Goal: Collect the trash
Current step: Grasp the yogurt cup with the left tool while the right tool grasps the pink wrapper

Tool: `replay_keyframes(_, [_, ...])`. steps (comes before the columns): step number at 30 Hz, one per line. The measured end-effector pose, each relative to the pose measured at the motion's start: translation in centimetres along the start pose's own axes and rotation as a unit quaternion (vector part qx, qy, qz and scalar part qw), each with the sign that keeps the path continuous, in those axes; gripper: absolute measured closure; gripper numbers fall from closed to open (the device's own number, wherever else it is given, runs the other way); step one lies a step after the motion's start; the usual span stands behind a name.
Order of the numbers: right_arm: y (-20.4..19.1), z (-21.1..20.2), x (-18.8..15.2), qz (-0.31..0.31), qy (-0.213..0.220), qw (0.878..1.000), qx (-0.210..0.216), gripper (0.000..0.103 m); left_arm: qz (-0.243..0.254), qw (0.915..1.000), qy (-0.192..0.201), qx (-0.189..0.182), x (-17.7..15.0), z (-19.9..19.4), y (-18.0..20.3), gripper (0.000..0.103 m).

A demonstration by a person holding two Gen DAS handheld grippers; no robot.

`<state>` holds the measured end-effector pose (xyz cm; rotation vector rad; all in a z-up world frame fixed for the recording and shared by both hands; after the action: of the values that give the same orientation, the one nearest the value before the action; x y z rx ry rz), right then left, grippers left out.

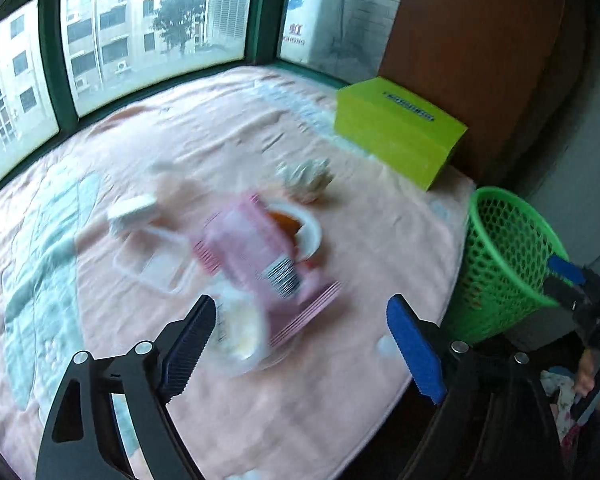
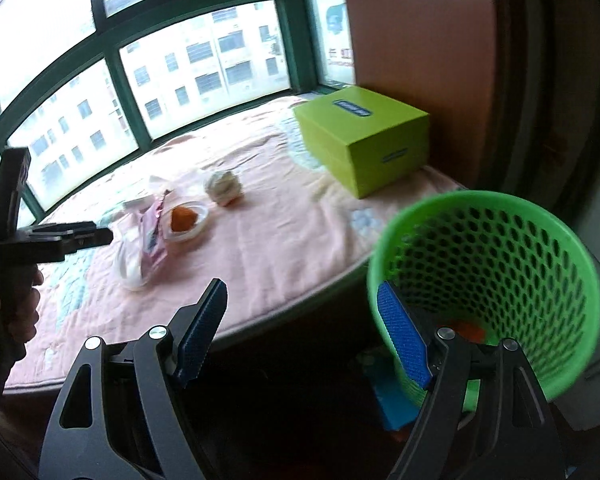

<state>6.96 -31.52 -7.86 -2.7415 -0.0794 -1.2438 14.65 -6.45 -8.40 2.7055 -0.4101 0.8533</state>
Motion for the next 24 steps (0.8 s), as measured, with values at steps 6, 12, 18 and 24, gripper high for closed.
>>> replay_keyframes(6, [-2.8, 1.6, 0.6, -0.021, -0.011, 1.000, 0.014, 0.026, -0.010, 0.9996, -0.024, -0.009, -1.7, 1.8, -3.6, 0.018])
replay_keyframes(12, [-4.8, 2.8, 1.0, -0.033, -0.019, 0.999, 0.022, 0.026, -0.007, 0.9990, -0.039, -0.022, -2.3, 3.6, -4.7, 0.018])
replay_keyframes(18, [-5.9, 3.6, 1.2, -0.042, -0.026, 0.998, 0.028, 0.026, -0.003, 0.9985, -0.042, -0.036, -2.1, 4.8, -5.0, 0.018])
replay_keyframes(24, [-6.6, 4.3, 1.2, -0.043, -0.032, 0.998, 0.032, 0.026, -0.009, 0.9976, -0.042, -0.054, -2.1, 5.4, -5.5, 0.026])
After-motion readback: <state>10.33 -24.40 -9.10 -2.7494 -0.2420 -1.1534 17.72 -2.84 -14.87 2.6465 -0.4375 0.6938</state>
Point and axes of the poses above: each gripper's, at about its wrist camera, not at the fingertips, and z roughly the way its jaws point, y to its right, x to its top, the point moved 5 cm from there along z, roughly the way its jaws point, and after that the axes turned 2 degrees about -z, right-handed, at the moved point
